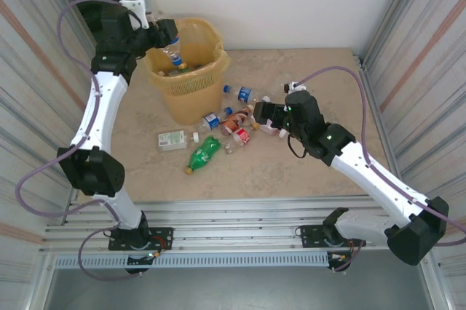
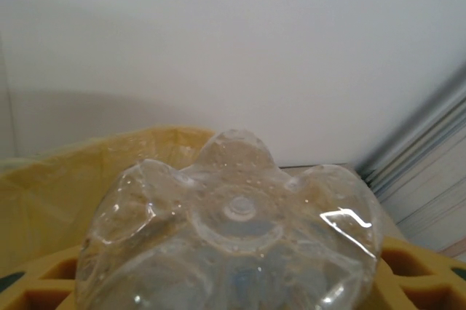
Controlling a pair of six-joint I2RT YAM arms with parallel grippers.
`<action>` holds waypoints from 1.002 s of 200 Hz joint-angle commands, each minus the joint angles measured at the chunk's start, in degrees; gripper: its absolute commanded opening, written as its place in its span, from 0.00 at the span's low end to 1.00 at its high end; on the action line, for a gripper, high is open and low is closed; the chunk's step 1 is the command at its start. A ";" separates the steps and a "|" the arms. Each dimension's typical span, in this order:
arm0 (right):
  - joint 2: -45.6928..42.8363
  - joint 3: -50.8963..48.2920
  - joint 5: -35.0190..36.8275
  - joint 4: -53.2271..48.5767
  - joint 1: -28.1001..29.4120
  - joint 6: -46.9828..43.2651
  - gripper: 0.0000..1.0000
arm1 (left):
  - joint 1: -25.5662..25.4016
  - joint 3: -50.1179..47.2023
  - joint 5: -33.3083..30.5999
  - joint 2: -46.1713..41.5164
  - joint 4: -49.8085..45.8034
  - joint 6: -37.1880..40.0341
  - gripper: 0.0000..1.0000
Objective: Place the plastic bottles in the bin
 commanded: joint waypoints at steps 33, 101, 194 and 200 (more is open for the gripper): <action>1.38 0.86 0.63 -4.04 -2.60 5.16 0.98 | 0.16 3.58 -10.25 2.08 -7.96 8.47 0.37; 5.53 1.11 -3.27 -8.93 -7.19 9.14 0.98 | 0.07 1.55 -13.11 3.15 -8.62 9.23 0.61; 10.04 0.84 -2.97 -9.12 -4.56 12.45 0.98 | -1.19 0.48 -14.96 -0.67 -7.21 11.23 0.81; 10.33 0.98 -2.47 -9.20 -4.11 12.74 0.98 | -1.41 -0.07 -14.92 -1.46 -6.91 11.38 0.81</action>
